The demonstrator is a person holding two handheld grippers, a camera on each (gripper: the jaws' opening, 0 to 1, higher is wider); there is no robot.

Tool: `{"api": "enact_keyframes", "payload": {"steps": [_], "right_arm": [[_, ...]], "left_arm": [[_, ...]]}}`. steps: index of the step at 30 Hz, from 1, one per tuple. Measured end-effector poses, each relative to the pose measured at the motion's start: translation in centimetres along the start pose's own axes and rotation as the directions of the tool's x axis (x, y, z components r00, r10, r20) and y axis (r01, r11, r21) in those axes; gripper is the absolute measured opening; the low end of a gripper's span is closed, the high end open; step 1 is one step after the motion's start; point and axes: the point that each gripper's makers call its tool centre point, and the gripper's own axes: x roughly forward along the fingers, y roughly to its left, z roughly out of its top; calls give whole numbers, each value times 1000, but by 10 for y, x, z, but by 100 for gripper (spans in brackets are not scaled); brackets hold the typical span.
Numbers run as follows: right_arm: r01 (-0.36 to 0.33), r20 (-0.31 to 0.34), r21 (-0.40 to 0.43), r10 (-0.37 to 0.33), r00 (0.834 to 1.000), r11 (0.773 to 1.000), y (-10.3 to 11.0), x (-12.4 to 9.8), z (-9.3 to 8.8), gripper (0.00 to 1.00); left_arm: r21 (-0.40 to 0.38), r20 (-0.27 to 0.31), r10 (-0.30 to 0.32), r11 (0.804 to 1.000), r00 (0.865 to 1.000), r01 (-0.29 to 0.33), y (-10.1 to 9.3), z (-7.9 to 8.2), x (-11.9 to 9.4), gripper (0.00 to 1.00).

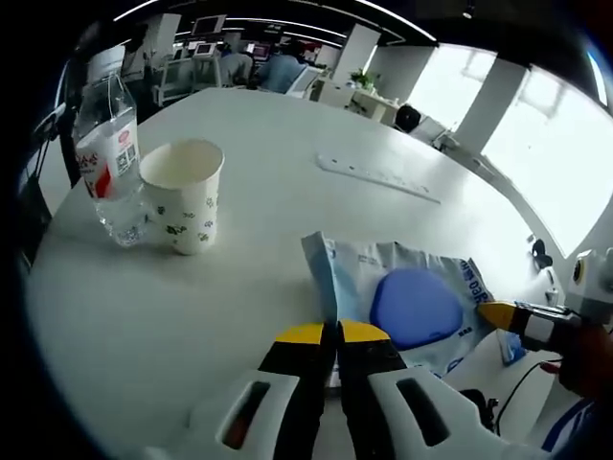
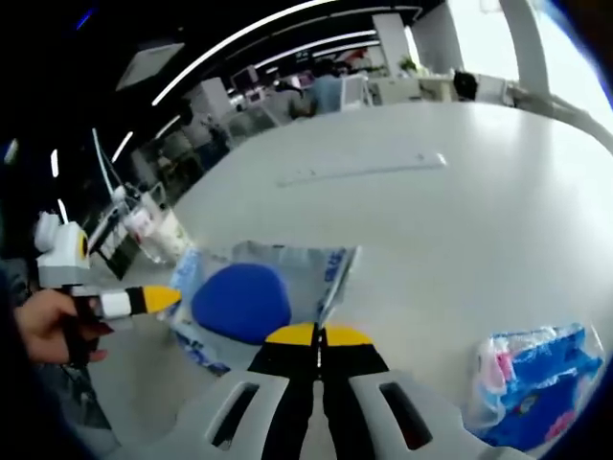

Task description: Arrange the tabletop items into an orderly group along one side of the table until the central work area is clear of visible clutter.

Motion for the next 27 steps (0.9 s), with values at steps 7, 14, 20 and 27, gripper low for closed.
{"api": "enact_keyframes", "payload": {"steps": [7,14,20,27], "right_arm": [[-8,2,-2,8,1000,1000,4,6,5,0],[-22,3,-5,22,1000,1000,11,14,10,0],[-33,5,-13,33,999,999,18,22,17,0],[-42,8,-20,42,999,999,22,29,25,0]], "left_arm": [[-8,8,6,1000,1000,-6,5,5,-1,1],[-11,11,13,1000,1000,-13,14,10,1,1],[-14,16,26,1000,1000,-25,22,15,2,1],[-18,20,33,999,999,-32,29,19,5,1]]}}
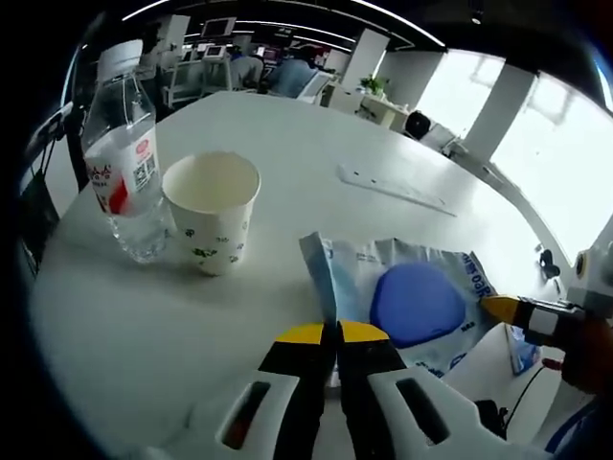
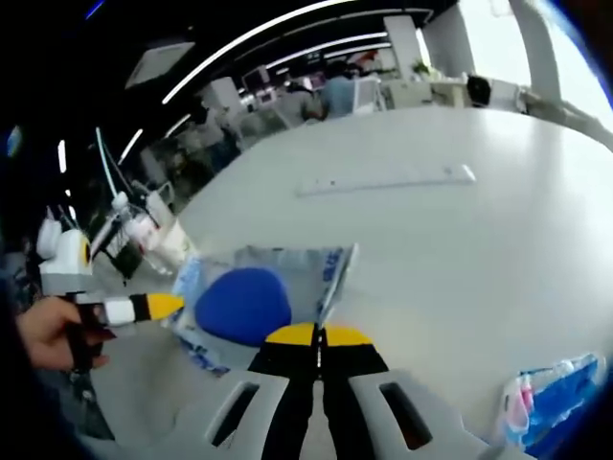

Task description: Arrange the tabletop items into an orderly group along one side of the table until the central work area is clear of visible clutter.

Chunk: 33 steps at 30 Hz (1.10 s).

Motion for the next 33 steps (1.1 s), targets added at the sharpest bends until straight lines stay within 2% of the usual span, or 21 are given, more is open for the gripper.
{"api": "enact_keyframes", "payload": {"steps": [15,33], "right_arm": [[-5,-6,-2,5,1000,1000,4,12,5,0],[-22,-1,13,22,1000,1000,9,28,13,0]], "left_arm": [[-9,-4,8,1000,1000,-8,9,8,6,1],[19,-13,21,1000,1000,-20,21,19,20,1]]}}
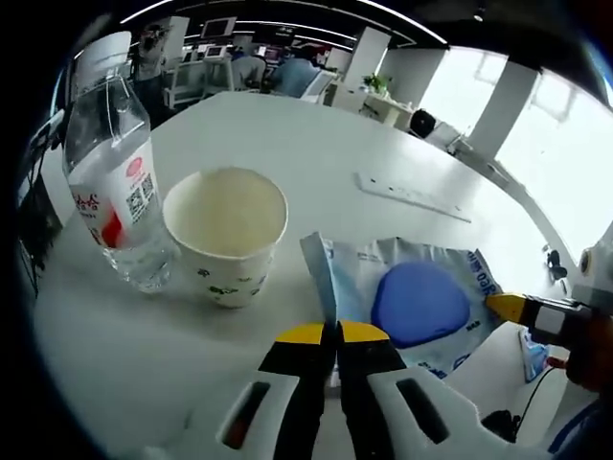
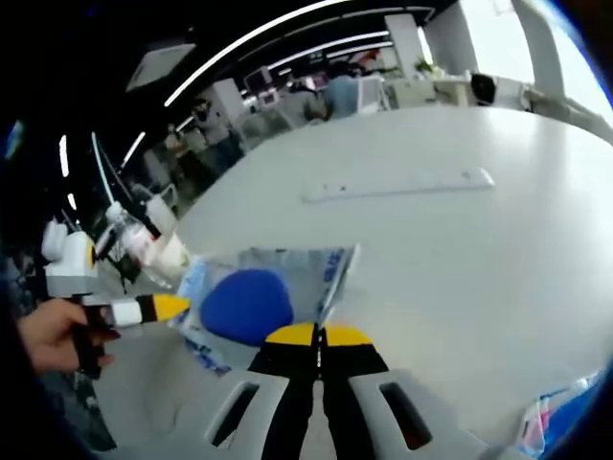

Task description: Arrange the tabletop items into an orderly group along one side of the table until the central work area is clear of visible clutter.

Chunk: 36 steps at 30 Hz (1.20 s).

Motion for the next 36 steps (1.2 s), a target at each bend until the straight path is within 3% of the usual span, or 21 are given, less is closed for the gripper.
{"api": "enact_keyframes", "payload": {"steps": [36], "right_arm": [[-14,-4,15,14,1000,1000,2,24,12,0]], "left_arm": [[9,-12,43,999,999,-42,16,14,22,2]]}}
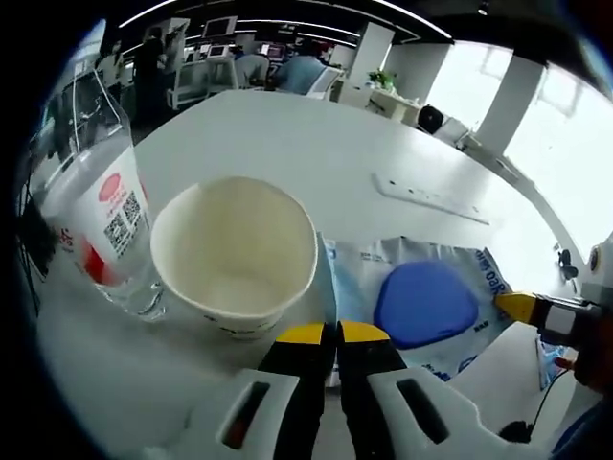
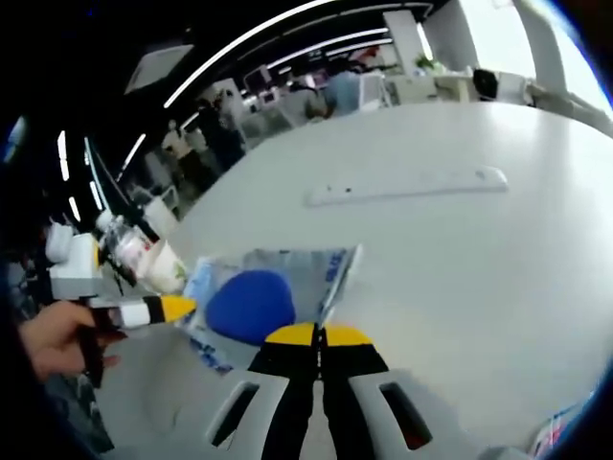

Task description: Arrange the tabletop items into an orderly group along one side of the table until the central work area is clear of visible clutter.

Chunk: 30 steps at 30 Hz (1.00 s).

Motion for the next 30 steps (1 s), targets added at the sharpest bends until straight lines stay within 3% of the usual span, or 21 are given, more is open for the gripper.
{"api": "enact_keyframes", "payload": {"steps": [30], "right_arm": [[17,0,41,-17,1000,999,-3,8,-4,0]], "left_arm": [[4,0,17,1000,1000,-17,5,1,3,3]]}}
